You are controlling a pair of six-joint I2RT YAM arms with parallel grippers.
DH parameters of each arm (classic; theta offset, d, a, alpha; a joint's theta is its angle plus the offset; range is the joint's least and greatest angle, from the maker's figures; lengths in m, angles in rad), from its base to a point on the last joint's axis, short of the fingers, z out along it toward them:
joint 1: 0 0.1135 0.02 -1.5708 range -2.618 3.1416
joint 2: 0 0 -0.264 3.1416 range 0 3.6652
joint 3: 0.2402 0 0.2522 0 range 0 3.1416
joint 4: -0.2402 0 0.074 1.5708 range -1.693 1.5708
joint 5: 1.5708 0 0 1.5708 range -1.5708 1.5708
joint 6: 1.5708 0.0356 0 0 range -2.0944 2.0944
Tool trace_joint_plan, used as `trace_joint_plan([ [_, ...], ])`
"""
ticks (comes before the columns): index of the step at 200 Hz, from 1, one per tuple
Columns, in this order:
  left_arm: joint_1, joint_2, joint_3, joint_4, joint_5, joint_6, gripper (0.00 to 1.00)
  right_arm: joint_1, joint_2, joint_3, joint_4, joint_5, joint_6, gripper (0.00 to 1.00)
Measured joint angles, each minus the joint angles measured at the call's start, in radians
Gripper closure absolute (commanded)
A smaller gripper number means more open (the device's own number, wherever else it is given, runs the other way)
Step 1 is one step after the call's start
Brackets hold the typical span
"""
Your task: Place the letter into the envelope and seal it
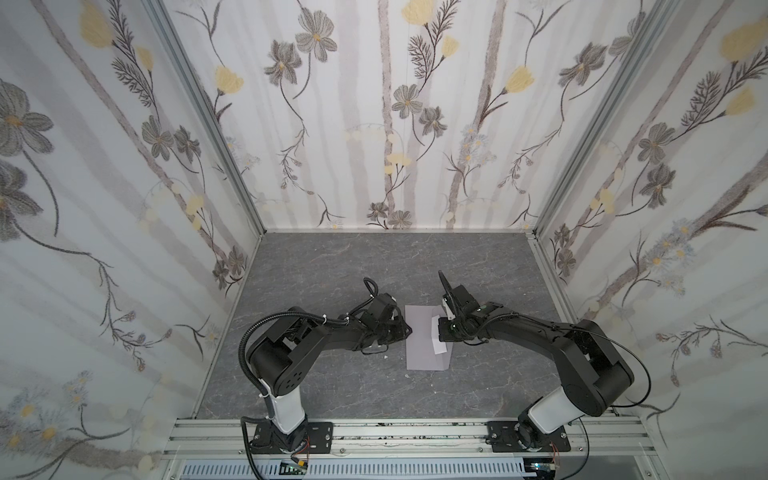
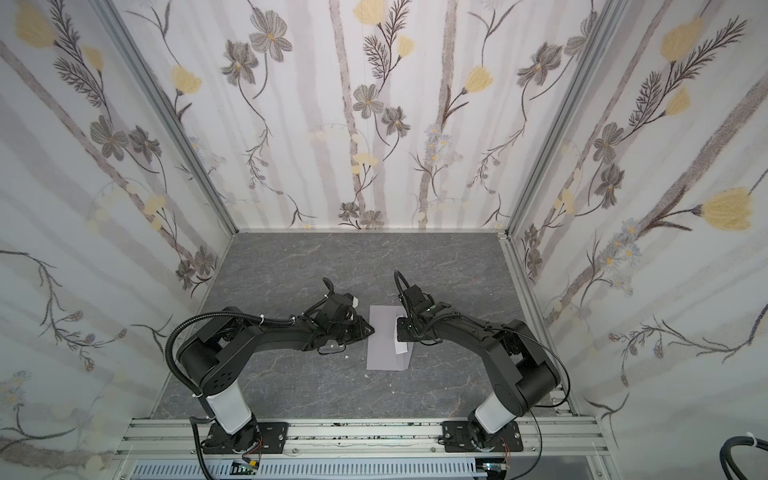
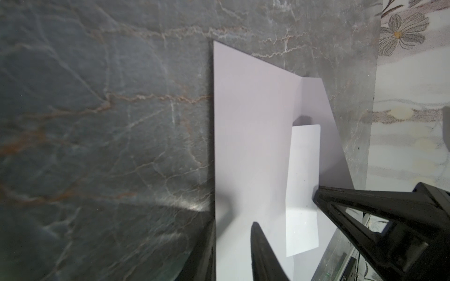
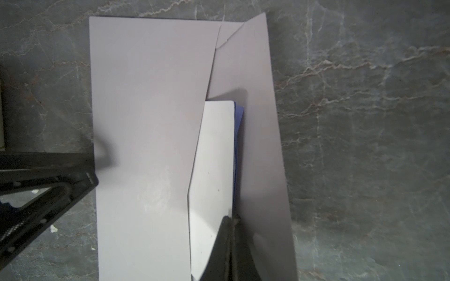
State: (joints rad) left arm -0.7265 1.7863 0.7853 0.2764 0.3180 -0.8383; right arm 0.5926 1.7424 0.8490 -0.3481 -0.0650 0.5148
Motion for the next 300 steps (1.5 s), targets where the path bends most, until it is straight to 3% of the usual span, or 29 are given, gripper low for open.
trace_joint_plan([
  [99,-0.009,0.008,0.0,0.016,0.001,-0.007,0.71,0.009,0.025,-0.01,0.045,-0.015,0.009,0.97],
  [136,-0.003,-0.01,-0.022,0.021,0.007,-0.008,0.7,0.008,0.003,-0.01,0.043,-0.014,0.02,0.85],
  [198,0.005,-0.072,-0.071,-0.019,0.004,-0.026,0.7,0.003,-0.07,0.01,0.01,0.0,0.019,0.81],
  [216,0.0,-0.089,-0.089,-0.023,0.005,-0.034,0.7,0.004,-0.082,0.003,-0.002,0.001,0.019,0.83],
  [230,-0.008,-0.103,-0.103,-0.026,0.006,-0.042,0.7,0.006,-0.092,-0.011,-0.008,0.001,0.02,0.89],
  [265,-0.03,-0.125,-0.129,-0.026,0.008,-0.064,0.7,0.01,-0.106,-0.055,-0.014,0.0,0.027,0.88],
  [300,-0.051,-0.126,-0.137,-0.014,0.008,-0.085,0.7,0.016,-0.106,-0.085,-0.007,-0.007,0.047,0.98],
])
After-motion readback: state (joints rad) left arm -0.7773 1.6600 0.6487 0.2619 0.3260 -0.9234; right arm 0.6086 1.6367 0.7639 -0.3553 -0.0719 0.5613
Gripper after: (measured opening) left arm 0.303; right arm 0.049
